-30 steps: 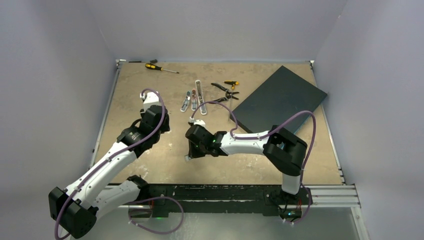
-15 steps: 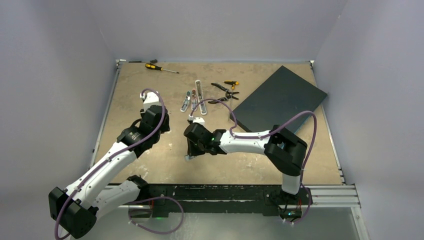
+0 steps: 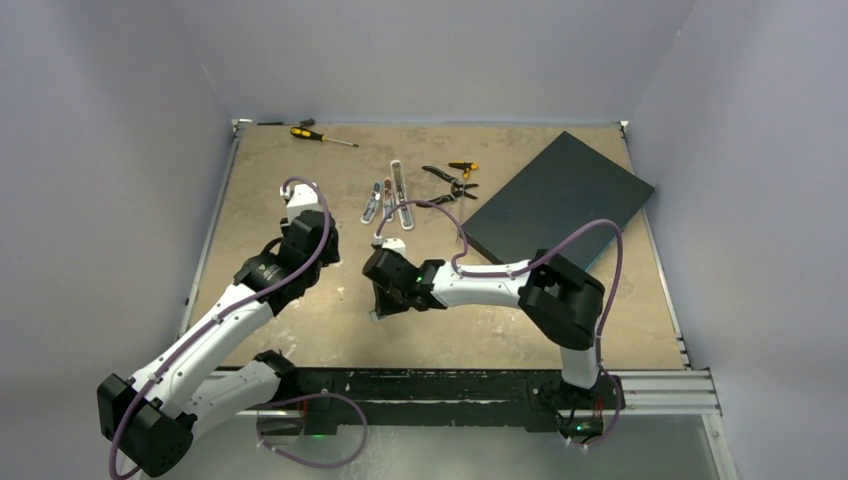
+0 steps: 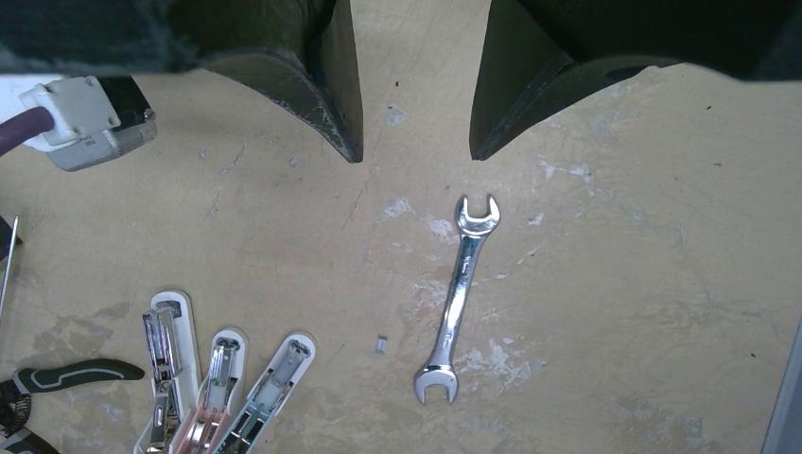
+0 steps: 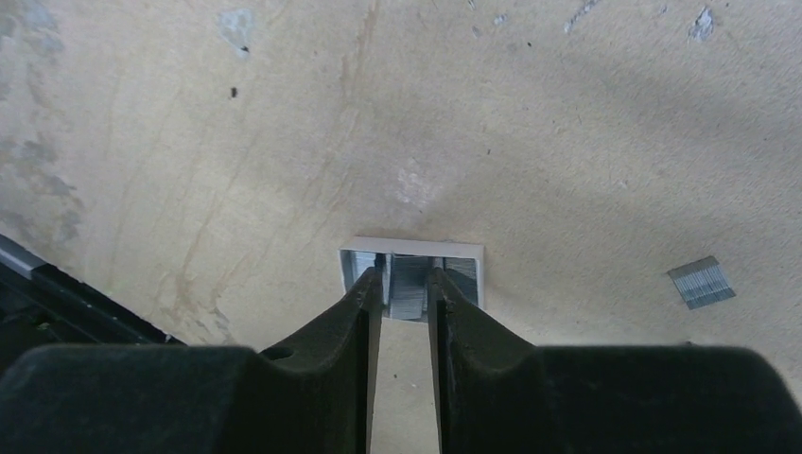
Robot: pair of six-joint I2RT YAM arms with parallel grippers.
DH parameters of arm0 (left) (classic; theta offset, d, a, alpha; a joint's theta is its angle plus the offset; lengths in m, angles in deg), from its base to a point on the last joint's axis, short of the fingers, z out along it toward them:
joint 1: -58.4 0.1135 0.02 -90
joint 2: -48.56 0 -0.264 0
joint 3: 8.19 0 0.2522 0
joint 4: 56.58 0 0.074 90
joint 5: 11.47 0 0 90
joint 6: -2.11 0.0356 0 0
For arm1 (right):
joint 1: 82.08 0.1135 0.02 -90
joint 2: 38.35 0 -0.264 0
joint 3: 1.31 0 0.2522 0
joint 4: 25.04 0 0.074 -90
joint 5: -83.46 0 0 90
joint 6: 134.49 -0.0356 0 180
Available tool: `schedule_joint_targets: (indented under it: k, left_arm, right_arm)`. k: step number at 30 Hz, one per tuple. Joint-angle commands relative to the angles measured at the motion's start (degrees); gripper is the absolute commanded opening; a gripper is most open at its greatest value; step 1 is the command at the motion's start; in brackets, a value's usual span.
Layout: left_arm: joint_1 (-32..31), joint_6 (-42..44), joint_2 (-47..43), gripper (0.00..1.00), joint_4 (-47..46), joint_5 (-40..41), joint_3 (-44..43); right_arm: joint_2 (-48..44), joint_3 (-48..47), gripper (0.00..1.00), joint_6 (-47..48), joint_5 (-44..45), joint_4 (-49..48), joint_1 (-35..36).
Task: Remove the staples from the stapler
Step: Adjust the staple in the staple box.
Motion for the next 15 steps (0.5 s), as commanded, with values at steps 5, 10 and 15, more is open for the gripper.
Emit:
schedule_joint_targets:
  k: [5, 10, 15]
  left_arm:
    - [0.5, 1.1, -0.8, 0.44, -0.8, 0.4, 0.0]
    - [0.4, 1.1, -0.8, 0.44, -0.8, 0.6, 0.0]
    - [0.4, 1.2, -0.8, 0.44, -0.8, 0.7, 0.0]
  right_arm:
    - [0.3, -1.5, 0.27, 0.2, 1.4, 2.8, 0.5]
    - [0.3, -1.5, 0.25, 0.6, 0.7, 2.4, 0.5]
    - [0.6, -1.7, 0.21, 1.3, 0.2, 2.0, 0.7]
